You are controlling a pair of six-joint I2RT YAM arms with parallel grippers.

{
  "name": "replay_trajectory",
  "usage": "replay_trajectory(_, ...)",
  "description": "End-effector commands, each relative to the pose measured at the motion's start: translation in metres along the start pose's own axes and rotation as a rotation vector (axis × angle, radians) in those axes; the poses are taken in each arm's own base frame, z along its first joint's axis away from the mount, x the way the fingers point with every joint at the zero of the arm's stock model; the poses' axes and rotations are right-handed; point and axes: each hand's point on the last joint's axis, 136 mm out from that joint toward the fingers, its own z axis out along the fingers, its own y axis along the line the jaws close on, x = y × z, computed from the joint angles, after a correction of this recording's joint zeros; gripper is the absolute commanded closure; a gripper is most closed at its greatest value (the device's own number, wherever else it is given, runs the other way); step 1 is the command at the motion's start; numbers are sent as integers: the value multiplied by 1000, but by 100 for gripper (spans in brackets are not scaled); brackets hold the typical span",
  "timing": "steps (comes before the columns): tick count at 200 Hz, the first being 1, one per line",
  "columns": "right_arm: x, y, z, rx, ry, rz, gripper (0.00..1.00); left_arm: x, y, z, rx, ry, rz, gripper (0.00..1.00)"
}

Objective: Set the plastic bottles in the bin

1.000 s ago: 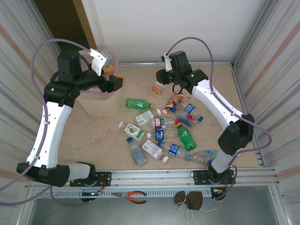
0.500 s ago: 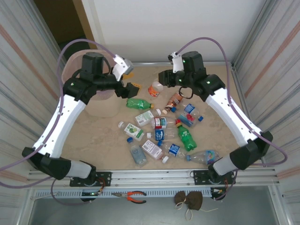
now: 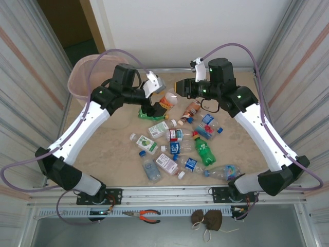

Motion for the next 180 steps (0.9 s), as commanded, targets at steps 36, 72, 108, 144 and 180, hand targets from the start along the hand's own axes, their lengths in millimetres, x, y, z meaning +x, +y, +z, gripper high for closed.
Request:
replay_trajectory(36,0,16,-14,-66,-9,44,76,-20,-14,13,62,-89,125,21)
replay_trajectory(72,-1,18,-15,-74,-8,45,76,-26,-16,19,82,-100,132,29)
replay_trajectory(108,0,18,-15,-74,-4,47,76,-27,-16,21,84,-98,132,37)
replay_trajectory(144,-1,17,-16,-68,-8,47,75,-28,-16,20,81,-97,136,46)
replay_trajectory(180,-4,17,-20,-52,-26,42,53,-30,-16,16,66,-90,143,49)
